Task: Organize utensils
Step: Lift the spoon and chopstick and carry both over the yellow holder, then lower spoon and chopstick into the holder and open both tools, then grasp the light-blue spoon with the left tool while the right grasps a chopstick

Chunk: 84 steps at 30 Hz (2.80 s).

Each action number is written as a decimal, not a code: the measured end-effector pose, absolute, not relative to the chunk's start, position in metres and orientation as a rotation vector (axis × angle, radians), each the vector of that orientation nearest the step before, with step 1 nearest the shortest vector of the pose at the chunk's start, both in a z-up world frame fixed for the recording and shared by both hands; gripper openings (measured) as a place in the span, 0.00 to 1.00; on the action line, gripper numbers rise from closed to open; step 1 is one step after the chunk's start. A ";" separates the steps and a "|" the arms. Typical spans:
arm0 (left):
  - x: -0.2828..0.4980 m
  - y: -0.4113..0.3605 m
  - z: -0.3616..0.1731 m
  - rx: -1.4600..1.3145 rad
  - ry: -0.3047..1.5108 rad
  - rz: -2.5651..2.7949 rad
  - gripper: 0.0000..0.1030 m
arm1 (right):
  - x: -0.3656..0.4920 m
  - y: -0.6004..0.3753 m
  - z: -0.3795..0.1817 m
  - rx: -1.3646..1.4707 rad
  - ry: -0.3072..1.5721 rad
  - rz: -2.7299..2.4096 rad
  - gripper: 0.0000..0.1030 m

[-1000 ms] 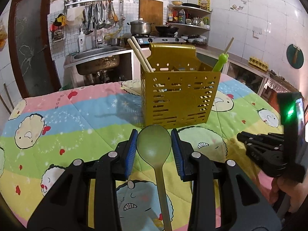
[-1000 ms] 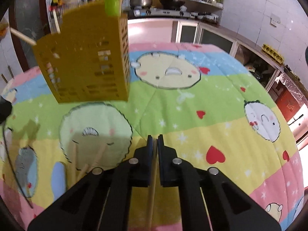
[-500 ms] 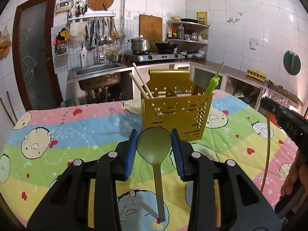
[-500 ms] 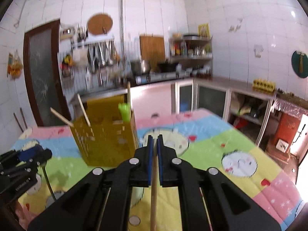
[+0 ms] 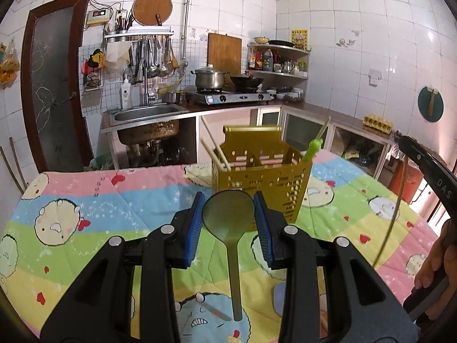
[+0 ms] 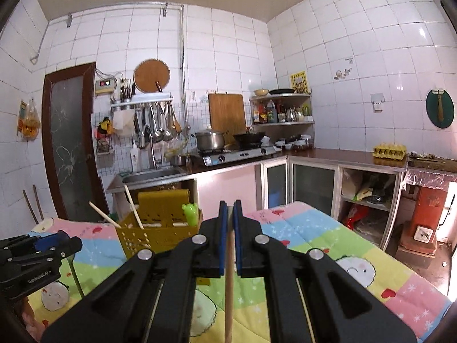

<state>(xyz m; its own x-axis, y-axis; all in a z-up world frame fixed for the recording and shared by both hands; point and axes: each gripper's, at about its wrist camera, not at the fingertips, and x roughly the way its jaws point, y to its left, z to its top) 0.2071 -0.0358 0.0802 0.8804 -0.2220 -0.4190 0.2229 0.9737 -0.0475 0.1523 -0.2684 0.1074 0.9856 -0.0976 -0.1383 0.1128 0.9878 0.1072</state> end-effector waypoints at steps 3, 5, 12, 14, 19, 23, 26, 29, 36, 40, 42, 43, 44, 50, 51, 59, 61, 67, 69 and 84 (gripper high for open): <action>0.210 -0.035 0.103 -0.012 0.394 -0.234 0.33 | 0.154 -0.265 0.131 0.111 0.091 -0.088 0.05; 0.217 -0.035 0.118 -0.021 0.366 -0.234 0.33 | 0.160 -0.261 0.148 0.106 0.062 -0.079 0.05; 0.271 -0.048 0.183 -0.027 0.250 -0.205 0.33 | 0.212 -0.243 0.208 0.103 -0.047 -0.051 0.05; 0.286 -0.053 0.192 -0.023 0.226 -0.194 0.33 | 0.231 -0.238 0.217 0.101 -0.075 -0.048 0.05; 0.326 -0.070 0.191 0.010 0.180 -0.161 0.33 | 0.272 -0.229 0.225 0.108 -0.115 -0.042 0.04; 0.346 -0.075 0.166 0.009 0.193 -0.158 0.33 | 0.302 -0.221 0.209 0.093 -0.110 -0.024 0.04; 0.356 -0.076 0.141 0.012 0.227 -0.156 0.33 | 0.317 -0.222 0.183 0.082 -0.057 -0.026 0.04; 0.363 -0.075 0.119 0.025 0.258 -0.150 0.33 | 0.327 -0.223 0.159 0.062 0.008 -0.032 0.04; 0.368 -0.053 0.114 -0.031 0.346 -0.139 0.62 | 0.332 -0.237 0.146 0.051 0.174 -0.034 0.06; 0.348 -0.031 0.135 -0.075 0.355 -0.122 0.76 | 0.315 -0.250 0.155 0.058 0.245 -0.080 0.30; 0.336 -0.021 0.143 -0.086 0.372 -0.129 0.86 | 0.297 -0.255 0.157 0.074 0.253 -0.092 0.56; 0.330 -0.017 0.145 -0.086 0.375 -0.128 0.88 | 0.288 -0.257 0.157 0.068 0.262 -0.098 0.56; 0.323 -0.013 0.147 -0.086 0.376 -0.122 0.93 | 0.278 -0.258 0.155 0.057 0.290 -0.107 0.56; 0.283 0.008 0.126 -0.090 0.478 -0.112 0.95 | 0.242 -0.258 0.108 0.083 0.498 -0.103 0.56; 0.278 0.009 0.117 -0.090 0.507 -0.106 0.95 | 0.239 -0.256 0.097 0.079 0.532 -0.104 0.56; 0.256 0.006 0.048 -0.033 0.642 -0.098 0.95 | 0.226 -0.239 0.008 0.091 0.764 -0.107 0.56; 0.253 0.004 0.031 -0.012 0.670 -0.095 0.95 | 0.226 -0.235 -0.008 0.099 0.808 -0.109 0.55; 0.249 0.003 0.005 -0.005 0.694 -0.081 0.95 | 0.233 -0.227 -0.026 0.105 0.877 -0.150 0.54; 0.248 0.001 -0.001 0.000 0.706 -0.088 0.95 | 0.237 -0.225 -0.030 0.114 0.900 -0.159 0.54; 0.240 -0.023 0.003 0.033 0.728 -0.133 0.95 | 0.246 -0.227 -0.032 0.152 0.934 -0.151 0.07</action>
<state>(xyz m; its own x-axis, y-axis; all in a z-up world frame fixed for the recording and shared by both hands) 0.2405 -0.0228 0.0027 0.7382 -0.1094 -0.6656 0.1322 0.9911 -0.0162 0.2458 -0.2266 -0.0324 0.5855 -0.0627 -0.8082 0.1944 0.9788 0.0649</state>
